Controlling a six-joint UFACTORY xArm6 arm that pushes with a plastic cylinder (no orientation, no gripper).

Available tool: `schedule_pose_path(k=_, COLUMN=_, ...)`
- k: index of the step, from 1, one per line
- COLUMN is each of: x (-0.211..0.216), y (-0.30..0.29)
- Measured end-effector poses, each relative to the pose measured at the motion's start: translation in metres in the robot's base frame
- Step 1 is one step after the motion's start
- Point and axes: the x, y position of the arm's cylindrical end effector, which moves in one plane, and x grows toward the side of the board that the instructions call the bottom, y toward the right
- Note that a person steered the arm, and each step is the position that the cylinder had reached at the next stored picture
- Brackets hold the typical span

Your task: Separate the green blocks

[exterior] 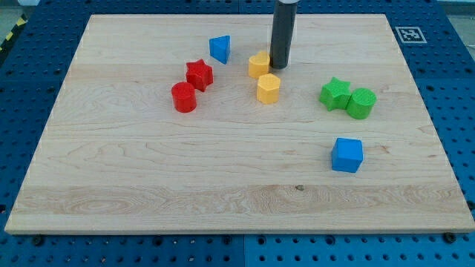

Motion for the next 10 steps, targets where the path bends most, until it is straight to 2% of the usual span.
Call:
schedule_pose_path(k=2, x=0.012, y=-0.004)
schedule_pose_path(k=3, x=0.012, y=0.014)
schedule_pose_path(k=5, x=0.046, y=0.110)
schedule_pose_path(k=6, x=0.061, y=0.121)
schedule_pose_path(k=9, x=0.084, y=0.092)
schedule_pose_path(k=10, x=0.106, y=0.082)
